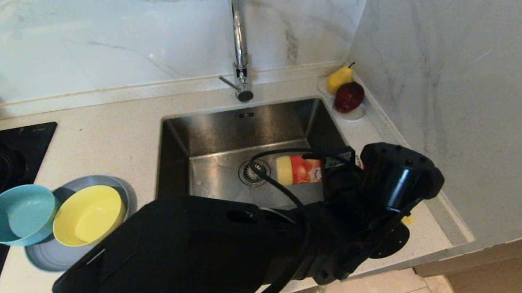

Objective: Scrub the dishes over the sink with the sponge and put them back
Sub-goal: Squeeze it onto the sponge, then place the dish soap on the table

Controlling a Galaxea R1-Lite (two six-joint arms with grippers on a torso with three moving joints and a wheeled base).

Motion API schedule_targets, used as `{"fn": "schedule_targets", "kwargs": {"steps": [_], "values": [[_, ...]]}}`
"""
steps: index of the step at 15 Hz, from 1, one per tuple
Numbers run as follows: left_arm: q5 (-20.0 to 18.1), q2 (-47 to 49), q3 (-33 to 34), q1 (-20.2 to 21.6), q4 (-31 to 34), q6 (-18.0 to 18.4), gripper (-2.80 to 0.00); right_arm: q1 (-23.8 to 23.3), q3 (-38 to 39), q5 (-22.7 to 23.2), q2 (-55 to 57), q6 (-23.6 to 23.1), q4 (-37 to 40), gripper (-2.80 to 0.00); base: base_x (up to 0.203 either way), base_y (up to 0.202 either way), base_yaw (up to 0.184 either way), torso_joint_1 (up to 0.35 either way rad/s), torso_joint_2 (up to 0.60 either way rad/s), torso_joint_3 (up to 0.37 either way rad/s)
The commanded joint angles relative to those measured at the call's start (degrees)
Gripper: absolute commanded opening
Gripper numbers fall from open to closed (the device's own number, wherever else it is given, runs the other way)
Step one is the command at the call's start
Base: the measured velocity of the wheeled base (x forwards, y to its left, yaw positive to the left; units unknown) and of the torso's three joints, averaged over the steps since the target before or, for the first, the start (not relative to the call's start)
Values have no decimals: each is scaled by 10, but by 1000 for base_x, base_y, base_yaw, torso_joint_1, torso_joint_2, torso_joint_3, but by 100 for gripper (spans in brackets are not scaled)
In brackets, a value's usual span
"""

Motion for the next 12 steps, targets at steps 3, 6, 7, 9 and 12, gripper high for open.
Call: {"fn": "schedule_targets", "kwargs": {"steps": [3, 6, 7, 9, 12], "values": [[-8, -81, 0, -4, 9, 2, -280, 0, 0, 0, 0, 0, 0, -280, 0, 0, 0, 0, 0, 0], [-33, -127, 0, -4, 17, 1, -280, 0, 0, 0, 0, 0, 0, -280, 0, 0, 0, 0, 0, 0], [-35, -141, 0, -4, 21, -1, -280, 0, 0, 0, 0, 0, 0, -280, 0, 0, 0, 0, 0, 0], [-53, -168, 0, -4, 26, -8, -280, 0, 0, 0, 0, 0, 0, -280, 0, 0, 0, 0, 0, 0], [-128, -193, 0, -4, 35, -47, -280, 0, 0, 0, 0, 0, 0, -280, 0, 0, 0, 0, 0, 0]]}}
